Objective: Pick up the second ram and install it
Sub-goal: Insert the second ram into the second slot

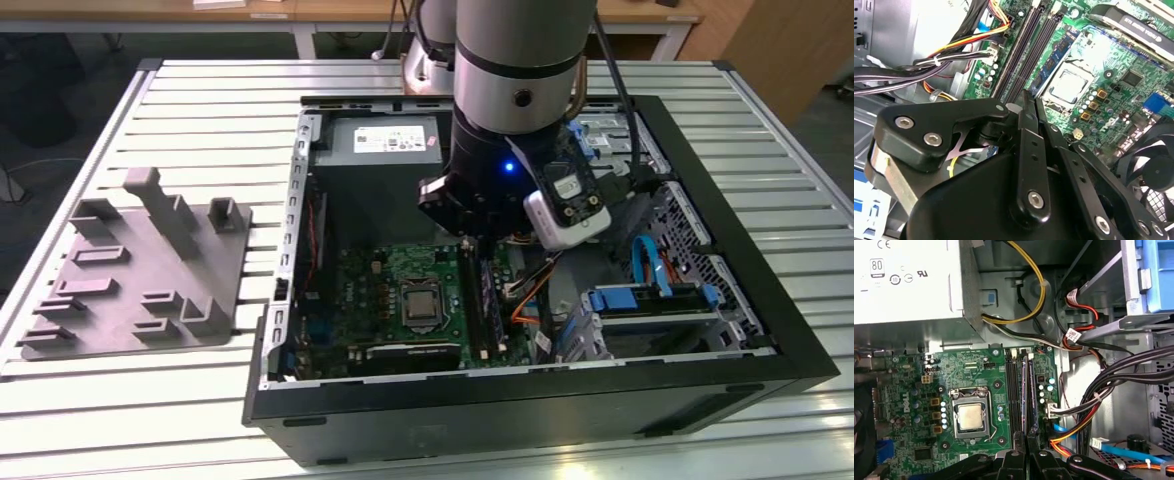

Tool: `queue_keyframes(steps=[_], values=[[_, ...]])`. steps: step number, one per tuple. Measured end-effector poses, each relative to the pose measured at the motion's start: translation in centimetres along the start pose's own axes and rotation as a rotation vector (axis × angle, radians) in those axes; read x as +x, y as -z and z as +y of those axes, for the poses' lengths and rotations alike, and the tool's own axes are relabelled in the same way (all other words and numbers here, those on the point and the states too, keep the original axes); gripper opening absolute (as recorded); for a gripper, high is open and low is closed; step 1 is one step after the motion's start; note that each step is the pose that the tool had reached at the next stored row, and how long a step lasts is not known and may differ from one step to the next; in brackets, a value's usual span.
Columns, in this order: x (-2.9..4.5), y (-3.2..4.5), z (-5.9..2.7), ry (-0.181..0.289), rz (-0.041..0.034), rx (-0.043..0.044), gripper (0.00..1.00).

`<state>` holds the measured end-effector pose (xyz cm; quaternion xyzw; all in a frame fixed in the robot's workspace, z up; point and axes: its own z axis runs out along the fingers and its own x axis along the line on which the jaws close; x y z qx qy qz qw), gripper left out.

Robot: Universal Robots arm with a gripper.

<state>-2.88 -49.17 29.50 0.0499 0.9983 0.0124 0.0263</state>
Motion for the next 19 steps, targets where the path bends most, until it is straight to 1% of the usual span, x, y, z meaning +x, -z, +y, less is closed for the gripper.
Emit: queue_keyframes(steps=[14, 19], values=[[0.0, -0.03, 0.0, -0.073, -0.002, 0.0037, 0.13], [0.0, -0.03, 0.0, -0.078, -0.0021, 0.004, 0.13]])
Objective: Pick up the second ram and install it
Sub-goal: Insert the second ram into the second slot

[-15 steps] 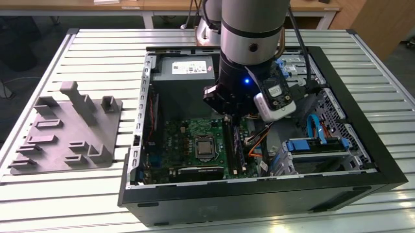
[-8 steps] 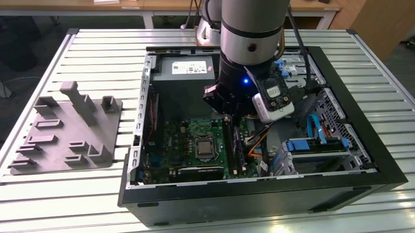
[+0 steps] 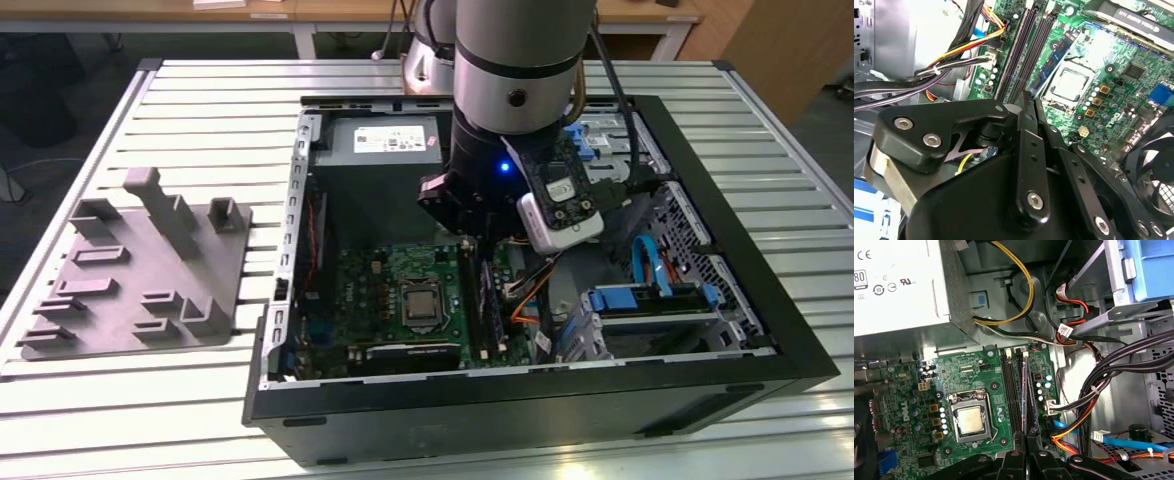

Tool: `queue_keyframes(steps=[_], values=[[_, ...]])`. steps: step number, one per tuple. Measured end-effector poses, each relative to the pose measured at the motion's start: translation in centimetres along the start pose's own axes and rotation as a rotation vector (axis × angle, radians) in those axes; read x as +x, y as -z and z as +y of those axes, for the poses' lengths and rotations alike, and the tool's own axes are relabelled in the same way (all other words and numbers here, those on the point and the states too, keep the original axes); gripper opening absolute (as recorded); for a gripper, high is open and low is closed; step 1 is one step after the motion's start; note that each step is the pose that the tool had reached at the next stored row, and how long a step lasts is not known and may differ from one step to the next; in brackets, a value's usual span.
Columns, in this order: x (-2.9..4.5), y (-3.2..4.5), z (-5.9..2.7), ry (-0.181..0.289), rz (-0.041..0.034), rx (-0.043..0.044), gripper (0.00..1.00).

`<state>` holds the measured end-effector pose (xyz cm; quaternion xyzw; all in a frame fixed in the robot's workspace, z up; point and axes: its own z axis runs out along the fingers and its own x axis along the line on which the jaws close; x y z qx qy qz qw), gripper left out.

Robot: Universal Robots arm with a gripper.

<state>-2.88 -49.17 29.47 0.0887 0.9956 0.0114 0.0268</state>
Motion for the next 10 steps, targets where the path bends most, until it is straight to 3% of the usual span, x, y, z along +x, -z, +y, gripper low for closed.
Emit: queue_keyframes(steps=[5, 10], values=[[0.0, 0.0, 0.0, 0.006, 0.0002, -0.0004, 0.13], [0.0, -0.01, 0.0, 0.086, 0.0023, -0.0045, 0.13]])
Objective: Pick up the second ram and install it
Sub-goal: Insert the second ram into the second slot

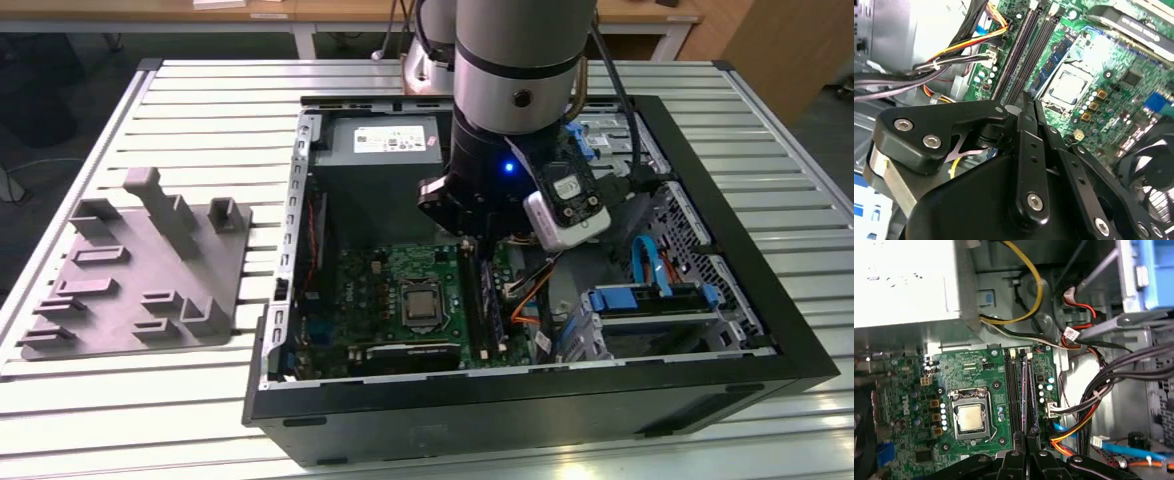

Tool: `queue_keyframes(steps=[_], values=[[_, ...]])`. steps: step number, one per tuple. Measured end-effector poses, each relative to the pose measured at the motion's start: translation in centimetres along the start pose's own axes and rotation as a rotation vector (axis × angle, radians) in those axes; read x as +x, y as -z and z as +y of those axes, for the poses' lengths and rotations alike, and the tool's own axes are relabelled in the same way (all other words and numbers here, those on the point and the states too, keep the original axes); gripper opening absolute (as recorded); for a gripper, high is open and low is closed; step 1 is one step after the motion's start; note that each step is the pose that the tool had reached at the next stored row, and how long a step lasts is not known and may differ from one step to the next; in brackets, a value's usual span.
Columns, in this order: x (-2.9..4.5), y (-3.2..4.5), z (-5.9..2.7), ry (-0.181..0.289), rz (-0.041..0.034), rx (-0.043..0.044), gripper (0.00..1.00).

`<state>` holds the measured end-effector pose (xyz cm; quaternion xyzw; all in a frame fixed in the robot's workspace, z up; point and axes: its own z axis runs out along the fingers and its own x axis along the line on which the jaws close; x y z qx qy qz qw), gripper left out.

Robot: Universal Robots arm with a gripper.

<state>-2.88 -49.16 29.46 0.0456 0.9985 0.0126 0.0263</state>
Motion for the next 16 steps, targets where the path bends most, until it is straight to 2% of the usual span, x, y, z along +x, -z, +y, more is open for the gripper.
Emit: queue_keyframes(steps=[6, 16], values=[[0.0, -0.01, 0.0, 0.099, 0.0027, -0.005, 0.13], [0.0, -0.11, -0.01, 0.1, 0.0028, -0.0051, 0.13]])
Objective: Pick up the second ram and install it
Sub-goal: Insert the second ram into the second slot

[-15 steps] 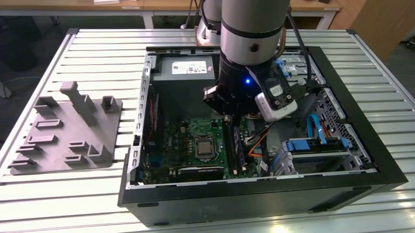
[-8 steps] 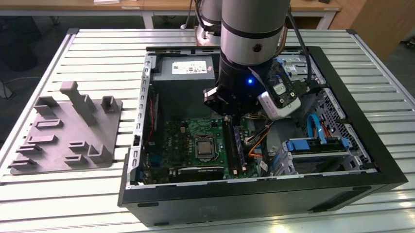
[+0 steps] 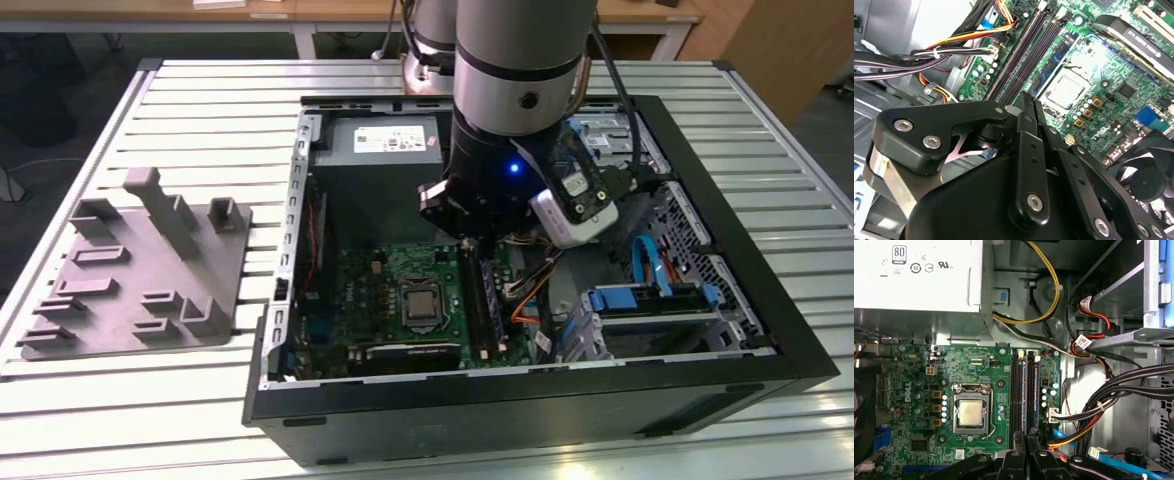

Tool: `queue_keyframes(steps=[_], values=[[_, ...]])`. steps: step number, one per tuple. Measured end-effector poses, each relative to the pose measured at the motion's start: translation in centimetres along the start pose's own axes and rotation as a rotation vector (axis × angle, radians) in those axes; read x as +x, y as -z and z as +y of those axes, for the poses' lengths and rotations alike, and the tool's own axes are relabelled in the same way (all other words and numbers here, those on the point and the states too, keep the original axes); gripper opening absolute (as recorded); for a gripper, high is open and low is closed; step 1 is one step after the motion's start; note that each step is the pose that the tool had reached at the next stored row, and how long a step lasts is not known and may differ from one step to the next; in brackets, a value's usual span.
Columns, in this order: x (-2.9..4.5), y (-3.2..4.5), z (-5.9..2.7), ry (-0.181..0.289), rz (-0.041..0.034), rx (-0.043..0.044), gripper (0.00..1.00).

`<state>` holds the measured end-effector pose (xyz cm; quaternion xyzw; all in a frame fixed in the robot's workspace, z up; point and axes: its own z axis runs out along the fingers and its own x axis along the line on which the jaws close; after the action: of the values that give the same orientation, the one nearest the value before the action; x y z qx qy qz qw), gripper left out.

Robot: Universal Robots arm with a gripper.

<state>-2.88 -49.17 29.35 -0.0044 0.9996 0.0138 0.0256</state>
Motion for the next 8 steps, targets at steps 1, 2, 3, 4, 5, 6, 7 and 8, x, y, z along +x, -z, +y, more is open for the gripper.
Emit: queue_keyframes(steps=[1, 2, 3, 4, 5, 6, 7, 8], values=[[0.0, -0.03, 0.0, 0.0, 0.0, 0.0, 0.13], [0.0, -0.07, 0.0, 0.0, 0.0, 0.0, 0.13], [0.0, -0.09, 0.0, 0.0, 0.0, 0.0001, 0.13], [0.01, -0.12, 0.0, 0.0, 0.0, 0.0001, 0.13], [0.01, -0.15, 0.0, 0.0, 0.0, 0.0, 0.13], [0.01, -0.18, 0.0, 0.0, 0.0, 0.0, 0.13], [0.01, -0.22, 0.0, 0.0, 0.0, 0.0, 0.13], [0.01, -0.24, -0.01, 0.0, 0.0, 0.0001, 0.13]])
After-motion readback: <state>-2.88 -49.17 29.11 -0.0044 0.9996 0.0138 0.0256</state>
